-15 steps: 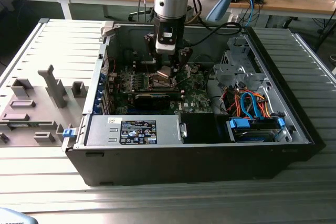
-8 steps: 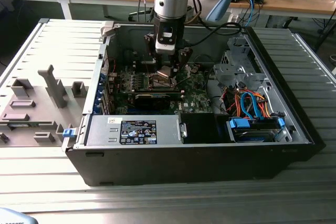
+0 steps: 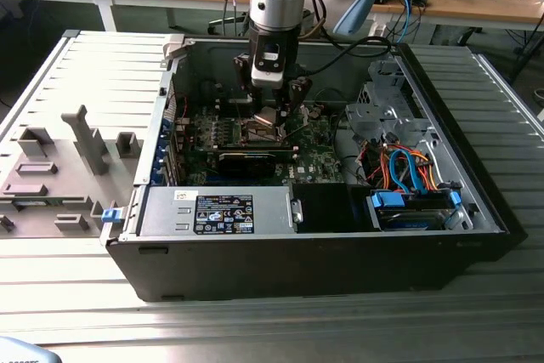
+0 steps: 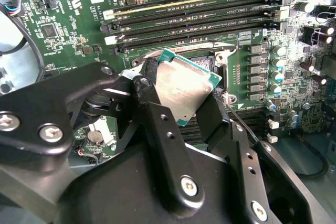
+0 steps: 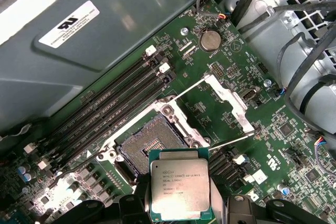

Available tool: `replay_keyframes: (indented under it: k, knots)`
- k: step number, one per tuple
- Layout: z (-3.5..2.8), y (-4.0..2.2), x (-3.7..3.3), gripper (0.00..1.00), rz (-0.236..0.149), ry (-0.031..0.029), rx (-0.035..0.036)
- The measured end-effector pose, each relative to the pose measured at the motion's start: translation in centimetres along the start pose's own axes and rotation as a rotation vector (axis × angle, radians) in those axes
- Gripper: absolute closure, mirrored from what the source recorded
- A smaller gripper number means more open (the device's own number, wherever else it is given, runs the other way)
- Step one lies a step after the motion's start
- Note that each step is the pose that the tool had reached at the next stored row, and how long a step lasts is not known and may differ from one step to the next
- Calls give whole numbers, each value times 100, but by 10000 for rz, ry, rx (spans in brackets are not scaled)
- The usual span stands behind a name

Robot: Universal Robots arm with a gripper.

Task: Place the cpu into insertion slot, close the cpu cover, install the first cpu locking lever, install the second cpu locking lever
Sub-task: 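Place the cpu into insertion slot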

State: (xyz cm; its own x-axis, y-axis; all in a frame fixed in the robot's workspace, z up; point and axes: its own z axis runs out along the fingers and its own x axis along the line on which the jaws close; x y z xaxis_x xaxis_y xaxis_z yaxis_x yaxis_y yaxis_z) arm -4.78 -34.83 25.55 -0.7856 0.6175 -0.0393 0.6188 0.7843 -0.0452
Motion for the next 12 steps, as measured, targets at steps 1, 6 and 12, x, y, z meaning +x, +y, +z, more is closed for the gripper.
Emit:
replay_keyframes:
  k: [1, 6, 12]
  knots:
    - [0, 0, 0, 45, 10, 1, 0]
    - [0, 0, 0, 45, 45, 2, 2]
    - [0, 0, 0, 45, 81, 4, 3]
